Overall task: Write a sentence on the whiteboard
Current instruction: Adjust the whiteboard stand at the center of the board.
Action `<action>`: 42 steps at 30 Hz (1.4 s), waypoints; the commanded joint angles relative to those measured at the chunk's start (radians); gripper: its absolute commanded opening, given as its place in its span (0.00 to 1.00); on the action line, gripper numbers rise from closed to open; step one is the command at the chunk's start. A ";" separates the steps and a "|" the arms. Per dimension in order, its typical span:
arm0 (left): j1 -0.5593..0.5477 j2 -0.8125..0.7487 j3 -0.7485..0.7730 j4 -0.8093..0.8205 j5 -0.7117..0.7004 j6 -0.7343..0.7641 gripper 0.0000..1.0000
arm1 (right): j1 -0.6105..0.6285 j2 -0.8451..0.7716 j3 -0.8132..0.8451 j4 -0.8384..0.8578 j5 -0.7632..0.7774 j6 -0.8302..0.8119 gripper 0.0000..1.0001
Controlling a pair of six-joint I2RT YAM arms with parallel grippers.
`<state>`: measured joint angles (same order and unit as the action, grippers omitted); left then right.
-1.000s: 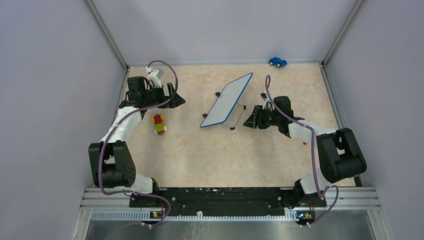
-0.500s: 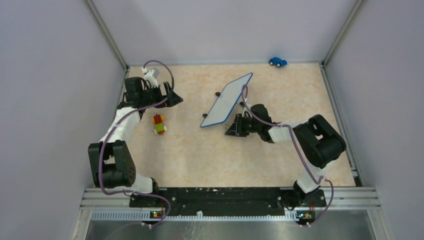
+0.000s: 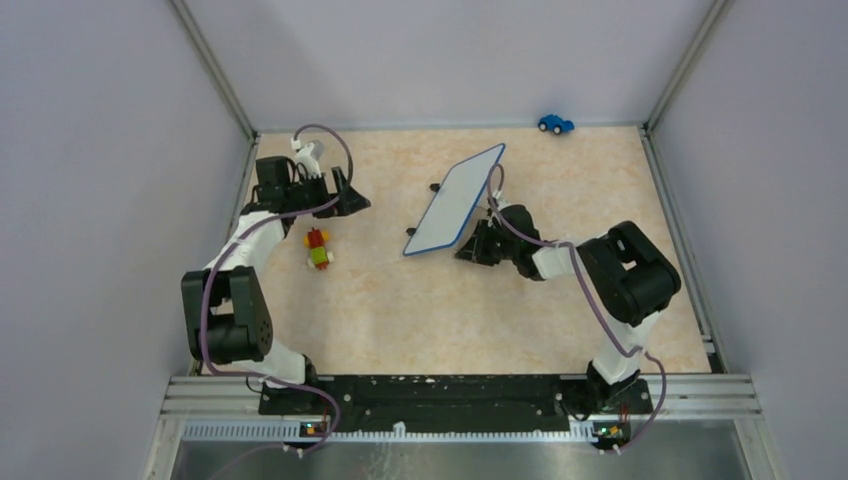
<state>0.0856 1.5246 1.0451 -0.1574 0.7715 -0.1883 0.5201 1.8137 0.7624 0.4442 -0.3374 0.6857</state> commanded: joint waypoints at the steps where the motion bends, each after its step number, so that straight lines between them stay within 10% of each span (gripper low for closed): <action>1: 0.002 0.024 0.018 0.072 0.043 0.024 0.99 | -0.062 0.027 0.050 -0.014 0.093 0.015 0.13; 13: -0.071 0.195 0.148 0.081 0.040 0.161 0.98 | -0.240 0.110 0.200 -0.069 0.087 -0.051 0.09; 19: -0.152 0.378 0.360 -0.004 0.011 0.384 0.79 | -0.273 0.128 0.257 -0.073 -0.003 -0.075 0.08; 42: -0.321 0.739 0.764 -0.150 -0.108 0.629 0.76 | -0.493 -0.316 0.092 -0.272 -0.225 -0.191 0.16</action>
<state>-0.2241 2.2368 1.7340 -0.3038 0.6682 0.3981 0.0437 1.5803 0.8753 0.2146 -0.5175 0.5404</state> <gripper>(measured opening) 0.768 0.160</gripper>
